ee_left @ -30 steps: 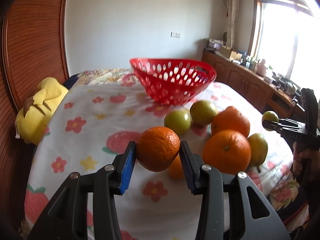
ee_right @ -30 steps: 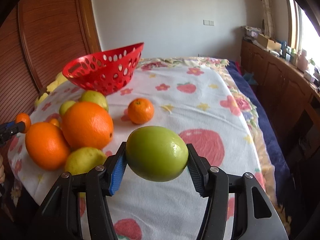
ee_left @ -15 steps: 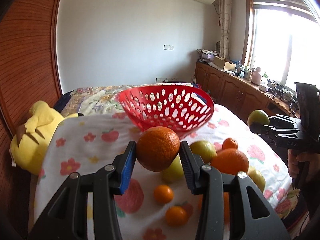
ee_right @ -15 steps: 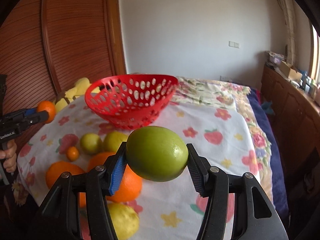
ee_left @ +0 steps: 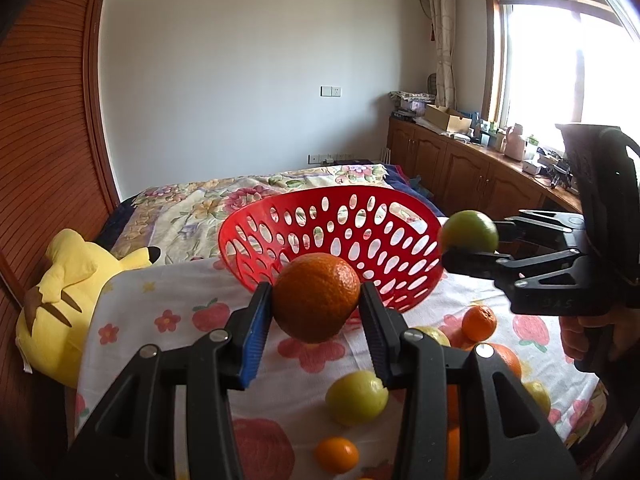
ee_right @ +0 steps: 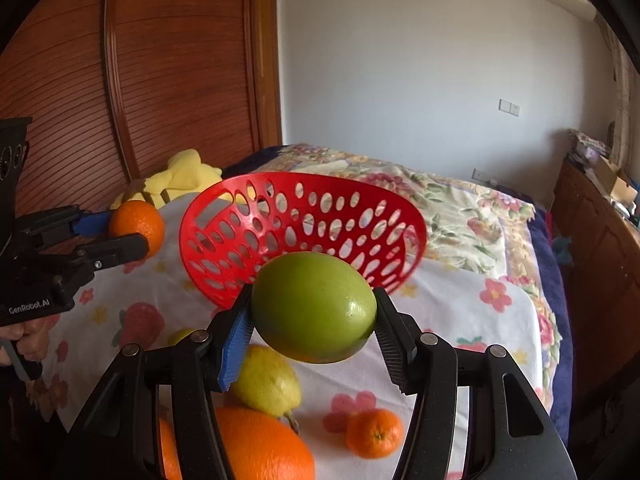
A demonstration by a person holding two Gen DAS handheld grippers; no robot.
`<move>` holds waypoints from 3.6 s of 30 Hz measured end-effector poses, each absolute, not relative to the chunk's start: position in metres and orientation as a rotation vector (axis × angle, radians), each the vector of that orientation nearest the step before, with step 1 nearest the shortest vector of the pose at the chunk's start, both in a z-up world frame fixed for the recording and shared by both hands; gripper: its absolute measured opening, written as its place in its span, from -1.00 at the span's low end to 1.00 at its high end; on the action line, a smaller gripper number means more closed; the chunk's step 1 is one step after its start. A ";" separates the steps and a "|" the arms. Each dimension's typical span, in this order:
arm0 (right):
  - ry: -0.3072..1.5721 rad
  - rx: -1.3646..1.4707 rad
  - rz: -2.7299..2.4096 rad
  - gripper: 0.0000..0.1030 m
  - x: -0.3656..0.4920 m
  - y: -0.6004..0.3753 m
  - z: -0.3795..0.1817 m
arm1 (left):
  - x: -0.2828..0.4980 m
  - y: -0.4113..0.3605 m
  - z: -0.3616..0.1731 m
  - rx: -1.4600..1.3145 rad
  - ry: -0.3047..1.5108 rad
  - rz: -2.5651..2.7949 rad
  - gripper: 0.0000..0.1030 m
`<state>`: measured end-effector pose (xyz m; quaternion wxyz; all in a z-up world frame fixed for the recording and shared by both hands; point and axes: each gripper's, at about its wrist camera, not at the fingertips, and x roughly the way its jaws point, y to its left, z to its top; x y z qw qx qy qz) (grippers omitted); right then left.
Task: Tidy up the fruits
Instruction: 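Carry the lime in the right tool and mandarin in the left tool over the red basket, then open both tools to drop the lime and mandarin into the basket, then close the right tool on the yellow pear while the left tool grasps a large orange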
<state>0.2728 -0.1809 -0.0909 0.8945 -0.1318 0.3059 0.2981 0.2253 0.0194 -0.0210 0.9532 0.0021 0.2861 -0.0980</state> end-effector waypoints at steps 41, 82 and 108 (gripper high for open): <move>0.717 -0.286 0.657 0.13 0.302 -0.156 -0.102 | 0.284 -0.001 -0.041 0.040 0.694 -0.205 -0.15; 0.638 -0.130 0.477 0.24 0.124 -0.229 -0.130 | 0.117 -0.013 -0.054 0.011 0.650 -0.296 0.15; 0.710 -0.076 0.423 0.38 0.125 -0.238 -0.174 | 0.100 -0.034 -0.059 0.021 0.657 -0.325 0.21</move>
